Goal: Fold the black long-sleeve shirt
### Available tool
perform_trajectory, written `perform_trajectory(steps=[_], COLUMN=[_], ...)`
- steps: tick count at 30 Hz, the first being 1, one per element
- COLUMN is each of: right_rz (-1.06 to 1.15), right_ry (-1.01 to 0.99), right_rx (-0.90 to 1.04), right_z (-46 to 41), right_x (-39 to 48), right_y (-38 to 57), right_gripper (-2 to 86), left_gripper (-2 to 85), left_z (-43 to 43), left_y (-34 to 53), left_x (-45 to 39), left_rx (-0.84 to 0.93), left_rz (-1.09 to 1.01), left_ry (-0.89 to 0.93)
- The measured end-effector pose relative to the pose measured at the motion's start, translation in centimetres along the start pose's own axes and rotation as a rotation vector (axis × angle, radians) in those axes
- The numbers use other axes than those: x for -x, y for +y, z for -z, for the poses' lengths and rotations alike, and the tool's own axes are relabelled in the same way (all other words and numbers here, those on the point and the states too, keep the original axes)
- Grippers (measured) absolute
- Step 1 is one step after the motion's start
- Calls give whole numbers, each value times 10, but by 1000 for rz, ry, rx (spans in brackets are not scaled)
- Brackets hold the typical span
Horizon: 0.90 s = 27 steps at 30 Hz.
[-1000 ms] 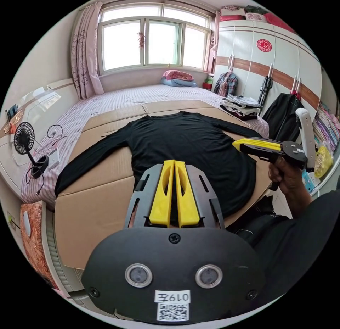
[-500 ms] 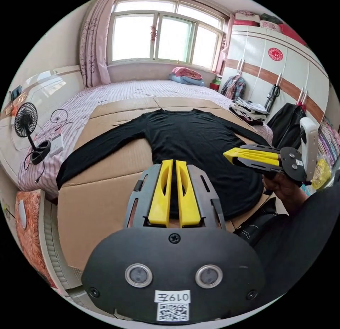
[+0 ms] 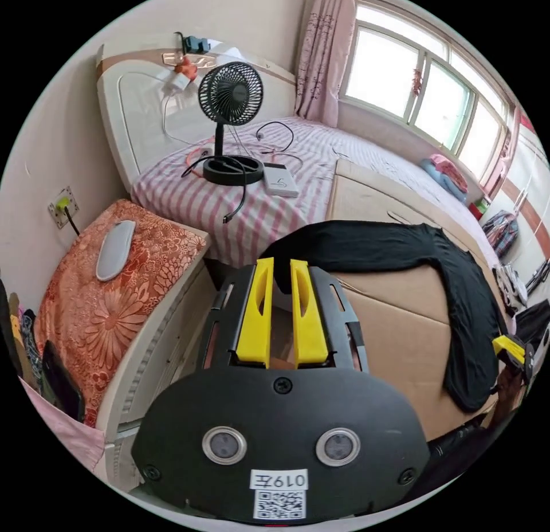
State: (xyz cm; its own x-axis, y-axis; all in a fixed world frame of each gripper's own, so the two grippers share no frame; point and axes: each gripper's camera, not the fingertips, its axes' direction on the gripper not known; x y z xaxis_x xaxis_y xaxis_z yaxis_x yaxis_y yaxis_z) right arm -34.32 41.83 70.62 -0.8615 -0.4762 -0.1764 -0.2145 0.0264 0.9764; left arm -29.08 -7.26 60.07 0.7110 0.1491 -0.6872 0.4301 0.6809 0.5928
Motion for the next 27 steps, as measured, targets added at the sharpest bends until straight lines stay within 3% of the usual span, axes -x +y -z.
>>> perform_trajectory(steps=[5,15,27], right_rz=[39,38,162], right_ry=[-1,28,47], right_rx=[-13,44,-8], right_z=[-14,-45,-71], right_x=[23,51,106], right_y=[-30,-68,-146], right_gripper=[-10,-10,-10], left_gripper=[114,115,17], left_z=[-73,-137,-133], left_y=[-10,-31,-68], left_x=[103,144,147], left_rx=[77,83,77], left_rz=[180,46,-122], left_ry=[371,385,403])
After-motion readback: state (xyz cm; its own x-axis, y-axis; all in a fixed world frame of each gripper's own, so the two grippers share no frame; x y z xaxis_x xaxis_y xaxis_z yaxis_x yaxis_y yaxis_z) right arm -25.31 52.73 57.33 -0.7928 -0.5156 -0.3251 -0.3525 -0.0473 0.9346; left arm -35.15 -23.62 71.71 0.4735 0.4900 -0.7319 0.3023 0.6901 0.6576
